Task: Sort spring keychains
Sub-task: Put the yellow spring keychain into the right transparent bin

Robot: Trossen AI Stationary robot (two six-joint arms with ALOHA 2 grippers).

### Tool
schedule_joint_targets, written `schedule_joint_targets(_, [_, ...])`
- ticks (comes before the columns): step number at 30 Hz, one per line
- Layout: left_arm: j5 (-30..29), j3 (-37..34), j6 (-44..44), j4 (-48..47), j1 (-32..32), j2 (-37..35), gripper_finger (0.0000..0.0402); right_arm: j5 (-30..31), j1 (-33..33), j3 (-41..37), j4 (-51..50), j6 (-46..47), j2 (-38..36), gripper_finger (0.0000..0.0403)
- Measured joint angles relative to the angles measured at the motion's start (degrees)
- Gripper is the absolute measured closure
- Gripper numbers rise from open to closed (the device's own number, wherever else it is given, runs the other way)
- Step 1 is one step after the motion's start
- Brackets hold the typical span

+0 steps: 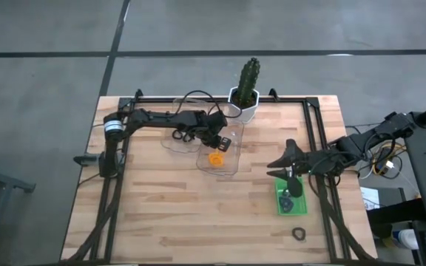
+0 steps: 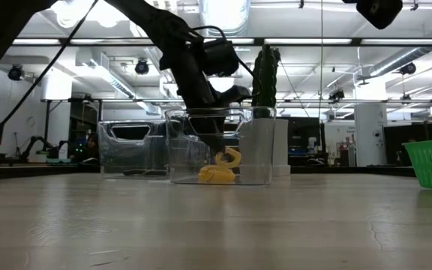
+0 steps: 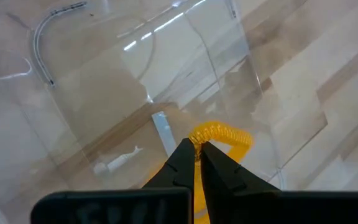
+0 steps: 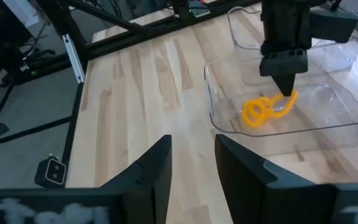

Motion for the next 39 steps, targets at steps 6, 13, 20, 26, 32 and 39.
schedule_joint_targets(6, [-0.1,0.0,-0.9,0.1,0.0,-0.1,0.0386,0.0,0.0,-0.9,-0.2,0.0,0.0,0.0293])
schedule_joint_targets(13, [-0.8,0.0,0.1,0.1,0.0,-0.1,0.0385,0.0,0.0,-1.2,-0.7,-0.2,0.0,0.0290])
schedule_joint_targets(20, [-0.8,-0.1,2.0,0.3,0.0,-0.1,0.0385,0.0,0.0,-1.3,-0.7,-0.7,0.0,0.0294])
schedule_joint_targets(26, [-2.9,-0.1,0.2,0.6,0.0,-0.1,0.0385,0.0,0.0,-1.3,-0.7,-0.7,0.0,0.0301])
schedule_joint_targets(32, [-6.3,-0.1,-3.5,0.6,-0.1,-0.2,0.0385,0.0,0.0,-1.3,-0.7,-0.7,0.0,0.0305])
schedule_joint_targets(39, [-6.3,-0.1,-4.0,0.6,-0.2,-0.2,0.0385,0.0,0.0,-1.3,-0.7,-0.7,0.0,0.0303])
